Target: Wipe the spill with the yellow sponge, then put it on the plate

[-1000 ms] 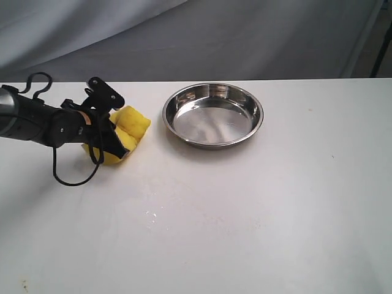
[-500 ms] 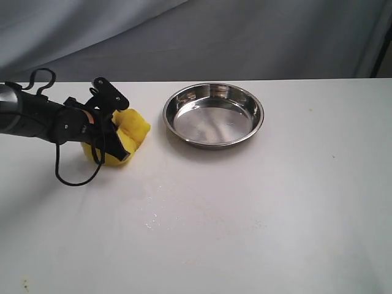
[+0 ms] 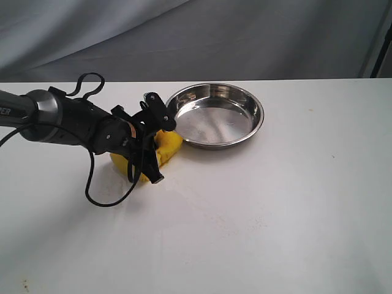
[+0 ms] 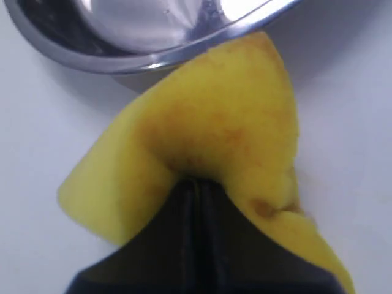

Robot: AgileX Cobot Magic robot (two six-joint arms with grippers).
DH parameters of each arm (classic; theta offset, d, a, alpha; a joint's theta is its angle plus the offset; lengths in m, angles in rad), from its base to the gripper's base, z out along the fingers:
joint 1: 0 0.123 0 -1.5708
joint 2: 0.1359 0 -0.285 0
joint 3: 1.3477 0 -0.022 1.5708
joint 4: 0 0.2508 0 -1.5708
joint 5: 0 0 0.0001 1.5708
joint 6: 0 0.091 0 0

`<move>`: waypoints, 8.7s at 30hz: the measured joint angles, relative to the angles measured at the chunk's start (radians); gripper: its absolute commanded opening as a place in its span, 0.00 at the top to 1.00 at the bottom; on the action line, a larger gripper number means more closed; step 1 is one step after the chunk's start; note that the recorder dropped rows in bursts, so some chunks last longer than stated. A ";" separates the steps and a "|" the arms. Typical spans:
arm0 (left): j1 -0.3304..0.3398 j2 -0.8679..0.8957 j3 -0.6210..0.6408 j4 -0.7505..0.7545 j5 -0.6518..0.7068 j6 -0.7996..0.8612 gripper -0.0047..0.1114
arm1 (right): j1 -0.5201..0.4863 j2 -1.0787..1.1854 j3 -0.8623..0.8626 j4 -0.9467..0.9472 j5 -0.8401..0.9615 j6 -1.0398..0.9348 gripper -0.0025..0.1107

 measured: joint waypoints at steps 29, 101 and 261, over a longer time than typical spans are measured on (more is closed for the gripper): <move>-0.228 -0.301 0.029 -0.105 0.353 0.022 0.96 | 0.000 0.000 0.000 0.000 0.000 0.000 0.98; -0.252 -0.200 0.046 -0.640 0.252 0.411 0.96 | 0.000 0.000 0.000 0.000 0.000 0.000 0.98; -0.176 -0.084 -0.027 -1.612 0.892 1.245 0.96 | 0.000 0.000 0.000 0.000 0.000 0.000 0.98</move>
